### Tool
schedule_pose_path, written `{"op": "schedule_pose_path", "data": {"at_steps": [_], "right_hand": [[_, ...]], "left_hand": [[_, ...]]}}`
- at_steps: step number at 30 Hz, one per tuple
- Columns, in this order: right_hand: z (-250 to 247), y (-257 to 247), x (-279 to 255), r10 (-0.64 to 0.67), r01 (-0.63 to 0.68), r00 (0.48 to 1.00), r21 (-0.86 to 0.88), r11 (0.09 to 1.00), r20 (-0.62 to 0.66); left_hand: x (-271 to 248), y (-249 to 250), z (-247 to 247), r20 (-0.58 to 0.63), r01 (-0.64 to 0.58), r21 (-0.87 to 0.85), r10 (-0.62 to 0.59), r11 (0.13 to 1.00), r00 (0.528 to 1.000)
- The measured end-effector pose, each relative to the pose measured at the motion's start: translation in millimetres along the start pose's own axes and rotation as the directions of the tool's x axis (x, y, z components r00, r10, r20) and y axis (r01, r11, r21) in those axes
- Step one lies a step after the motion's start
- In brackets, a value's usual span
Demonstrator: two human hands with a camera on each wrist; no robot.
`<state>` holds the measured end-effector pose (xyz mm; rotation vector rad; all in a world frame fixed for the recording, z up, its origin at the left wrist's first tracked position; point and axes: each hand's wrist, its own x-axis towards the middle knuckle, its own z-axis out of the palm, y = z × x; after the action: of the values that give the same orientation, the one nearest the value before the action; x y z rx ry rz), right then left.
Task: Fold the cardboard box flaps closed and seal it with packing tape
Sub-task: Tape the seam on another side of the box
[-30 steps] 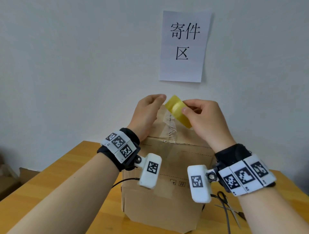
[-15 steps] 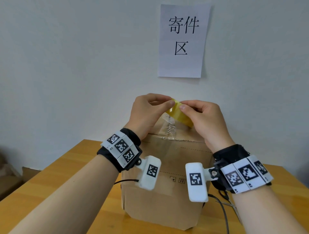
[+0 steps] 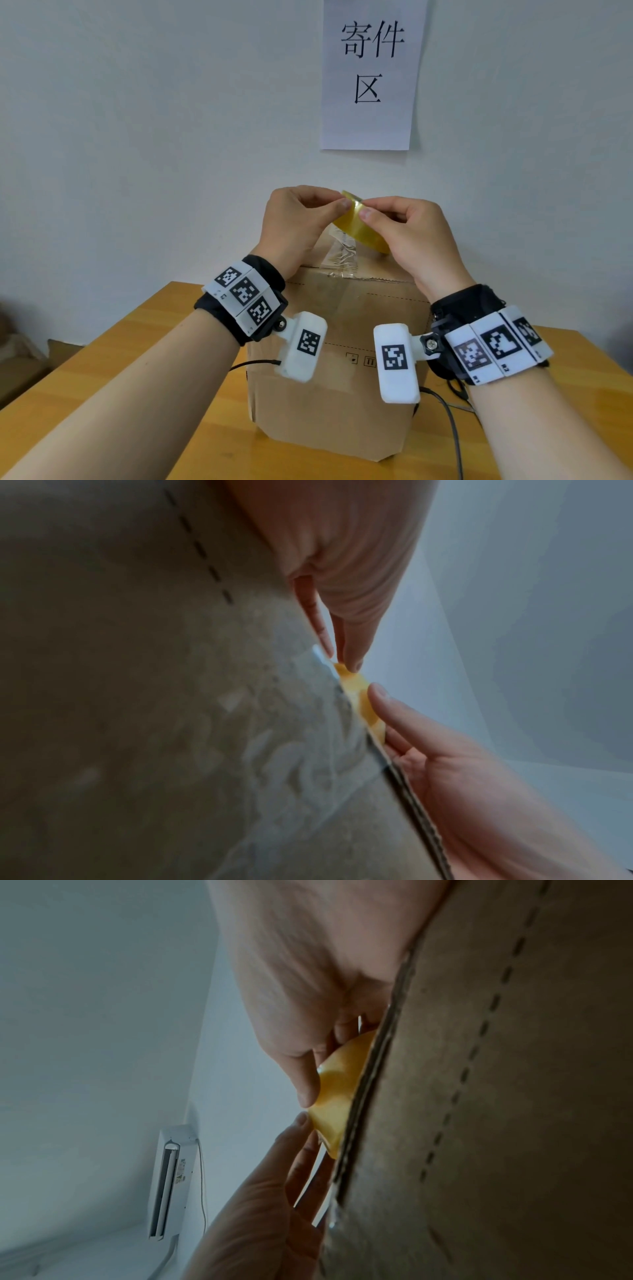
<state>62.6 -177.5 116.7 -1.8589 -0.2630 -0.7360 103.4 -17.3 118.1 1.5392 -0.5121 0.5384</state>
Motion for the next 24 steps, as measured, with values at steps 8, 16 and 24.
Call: {"op": "schedule_pose_path", "data": {"at_steps": [8, 16, 24], "right_hand": [[0.9, 0.8, 0.0, -0.003, 0.003, 1.000, 0.000, 1.000, 0.009], [0.7, 0.0, -0.2, 0.000, 0.000, 1.000, 0.006, 1.000, 0.022], [1.3, 0.2, 0.9, 0.009, -0.009, 1.000, 0.011, 1.000, 0.013]], "left_hand": [[-1.8, -0.2, -0.1, 0.011, -0.027, -0.003, 0.027, 1.000, 1.000], [0.4, -1.3, 2.2, 0.021, -0.005, 0.000, 0.005, 1.000, 1.000], [0.9, -1.0, 2.2, 0.032, -0.008, 0.064, 0.006, 0.998, 0.999]]}}
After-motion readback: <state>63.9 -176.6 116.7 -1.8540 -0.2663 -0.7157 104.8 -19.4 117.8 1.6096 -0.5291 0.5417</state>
